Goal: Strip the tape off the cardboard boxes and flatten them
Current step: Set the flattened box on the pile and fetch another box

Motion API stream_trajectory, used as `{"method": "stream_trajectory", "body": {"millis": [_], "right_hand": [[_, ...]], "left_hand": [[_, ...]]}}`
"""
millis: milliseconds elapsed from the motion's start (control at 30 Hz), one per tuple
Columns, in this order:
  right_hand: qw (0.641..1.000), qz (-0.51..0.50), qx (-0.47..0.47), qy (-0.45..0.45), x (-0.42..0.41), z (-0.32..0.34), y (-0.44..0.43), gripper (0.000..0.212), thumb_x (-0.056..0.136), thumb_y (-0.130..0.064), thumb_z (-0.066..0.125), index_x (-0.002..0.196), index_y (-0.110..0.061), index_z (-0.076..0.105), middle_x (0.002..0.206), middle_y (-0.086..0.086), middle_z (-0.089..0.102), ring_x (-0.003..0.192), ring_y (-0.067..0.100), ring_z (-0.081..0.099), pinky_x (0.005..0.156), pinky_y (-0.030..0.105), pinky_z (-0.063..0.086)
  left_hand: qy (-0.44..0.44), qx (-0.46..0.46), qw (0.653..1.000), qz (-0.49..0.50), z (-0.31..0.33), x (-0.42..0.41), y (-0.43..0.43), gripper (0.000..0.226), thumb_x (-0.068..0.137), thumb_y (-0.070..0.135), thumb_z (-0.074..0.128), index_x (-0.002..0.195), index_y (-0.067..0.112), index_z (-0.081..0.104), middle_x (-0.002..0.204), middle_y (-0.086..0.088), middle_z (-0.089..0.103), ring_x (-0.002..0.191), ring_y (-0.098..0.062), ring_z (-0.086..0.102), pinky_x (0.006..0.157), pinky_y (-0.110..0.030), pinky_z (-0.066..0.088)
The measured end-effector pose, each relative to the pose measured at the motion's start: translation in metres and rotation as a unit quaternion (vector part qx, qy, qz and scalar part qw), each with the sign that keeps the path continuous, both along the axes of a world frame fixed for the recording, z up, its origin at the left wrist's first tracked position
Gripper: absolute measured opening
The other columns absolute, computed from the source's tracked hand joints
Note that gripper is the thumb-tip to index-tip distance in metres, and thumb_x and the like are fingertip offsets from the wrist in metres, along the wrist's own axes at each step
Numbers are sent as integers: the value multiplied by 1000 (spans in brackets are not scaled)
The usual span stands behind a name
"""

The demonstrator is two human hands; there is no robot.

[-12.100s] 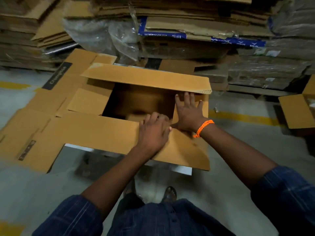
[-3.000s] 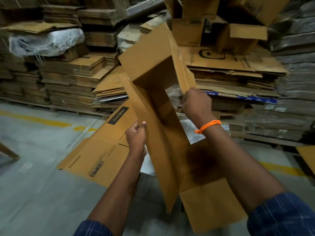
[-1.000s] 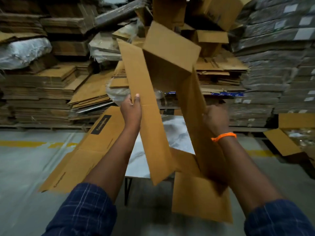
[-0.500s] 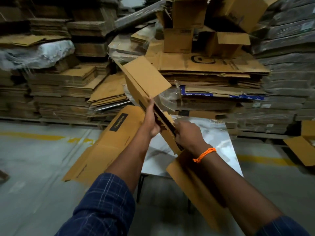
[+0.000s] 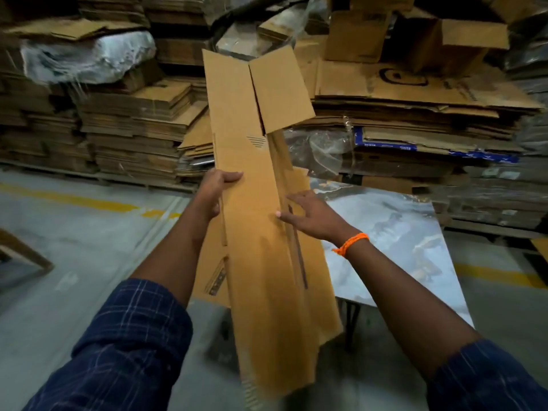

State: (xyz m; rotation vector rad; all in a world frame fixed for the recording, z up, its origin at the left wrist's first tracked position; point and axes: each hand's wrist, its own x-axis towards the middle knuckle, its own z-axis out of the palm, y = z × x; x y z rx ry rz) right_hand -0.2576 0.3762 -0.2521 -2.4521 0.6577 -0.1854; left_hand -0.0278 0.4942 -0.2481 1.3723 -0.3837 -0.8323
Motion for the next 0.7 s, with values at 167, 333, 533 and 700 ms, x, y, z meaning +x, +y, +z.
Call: {"method": "stream_trajectory", "body": {"millis": [167, 333, 533, 700], "right_hand": [[950, -181, 254, 11, -21, -79, -28, 97, 82, -77, 58, 156, -20, 34, 162, 3, 33, 147, 24, 35, 119, 42, 30], [882, -220, 417, 19, -7, -131, -35, 116, 69, -95, 48, 160, -28, 21, 166, -1, 22, 150, 31, 25, 113, 62, 28], [787, -218, 572, -80, 26, -164, -75, 87, 73, -74, 71, 137, -17, 55, 135, 9, 62, 124, 32, 59, 109, 59, 43], [771, -292, 521, -219, 55, -192, -125, 63, 73, -40, 88, 121, -5, 68, 113, 13, 75, 104, 33, 72, 98, 56, 54]], "left_hand": [[5, -24, 996, -83, 15, 31, 28, 24, 88, 16, 65, 107, 4, 71, 90, -12, 74, 75, -28, 72, 67, -37, 62], [22, -43, 994, -102, 33, 63, 40, 29, 84, 29, 70, 103, 9, 79, 96, -10, 75, 84, -27, 73, 72, -38, 62], [31, 9, 994, -101, 19, 129, 30, 54, 92, 37, 62, 138, 8, 59, 122, -12, 68, 104, -31, 69, 91, -51, 56], [-188, 176, 966, 28, -3, 198, -29, 41, 91, 24, 74, 126, 5, 63, 101, -11, 71, 85, -25, 68, 78, -40, 59]]}}
